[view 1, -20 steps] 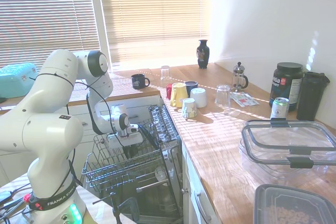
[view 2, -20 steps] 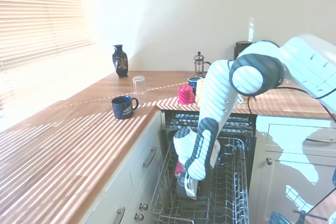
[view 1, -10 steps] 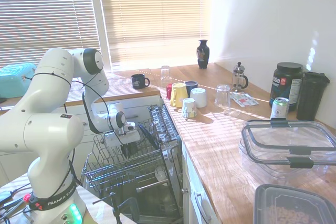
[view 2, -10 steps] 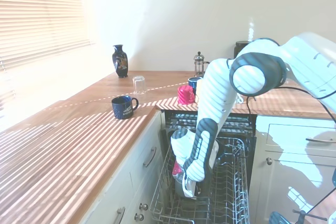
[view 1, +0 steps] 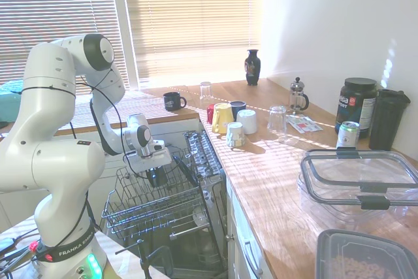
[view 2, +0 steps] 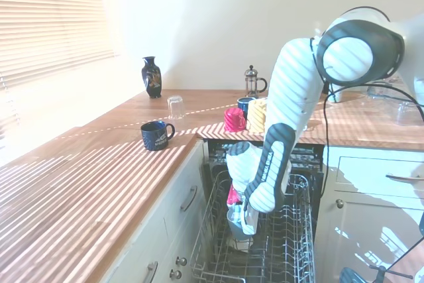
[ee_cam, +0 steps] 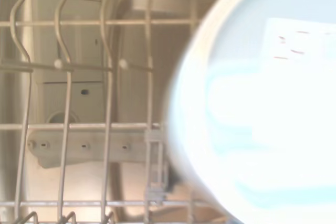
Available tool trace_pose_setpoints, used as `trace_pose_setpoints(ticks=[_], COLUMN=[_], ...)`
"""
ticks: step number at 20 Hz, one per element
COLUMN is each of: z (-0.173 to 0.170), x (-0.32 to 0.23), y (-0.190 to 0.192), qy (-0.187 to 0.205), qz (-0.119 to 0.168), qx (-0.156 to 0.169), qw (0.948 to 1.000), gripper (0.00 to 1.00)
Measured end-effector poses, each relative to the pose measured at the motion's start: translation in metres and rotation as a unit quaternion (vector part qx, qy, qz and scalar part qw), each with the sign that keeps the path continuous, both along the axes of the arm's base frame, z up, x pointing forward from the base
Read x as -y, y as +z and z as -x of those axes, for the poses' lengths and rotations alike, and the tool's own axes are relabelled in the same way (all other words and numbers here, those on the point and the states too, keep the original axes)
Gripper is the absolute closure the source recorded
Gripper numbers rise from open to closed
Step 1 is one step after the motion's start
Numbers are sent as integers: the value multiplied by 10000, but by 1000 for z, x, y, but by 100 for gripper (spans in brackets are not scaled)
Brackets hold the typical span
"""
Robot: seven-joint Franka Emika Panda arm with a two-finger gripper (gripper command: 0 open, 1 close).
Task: Remove a mug cup out of the dishwasher
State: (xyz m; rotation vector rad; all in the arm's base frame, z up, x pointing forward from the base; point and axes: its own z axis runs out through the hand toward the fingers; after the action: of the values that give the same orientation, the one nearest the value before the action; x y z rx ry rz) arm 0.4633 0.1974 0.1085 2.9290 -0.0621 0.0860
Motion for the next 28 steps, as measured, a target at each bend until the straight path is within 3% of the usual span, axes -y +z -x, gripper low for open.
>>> trace_pose_setpoints(ticks=[8, 16, 20, 28], z=[19, 11, 3, -16], x=[-10, -8, 12, 101], y=[83, 172, 216, 278], qy=[-60, -479, -959, -1935], qz=[98, -365, -621, -964], qx=[243, 616, 784, 1091], qw=[9996, 9963, 9904, 9702], gripper=[100, 100, 100, 100])
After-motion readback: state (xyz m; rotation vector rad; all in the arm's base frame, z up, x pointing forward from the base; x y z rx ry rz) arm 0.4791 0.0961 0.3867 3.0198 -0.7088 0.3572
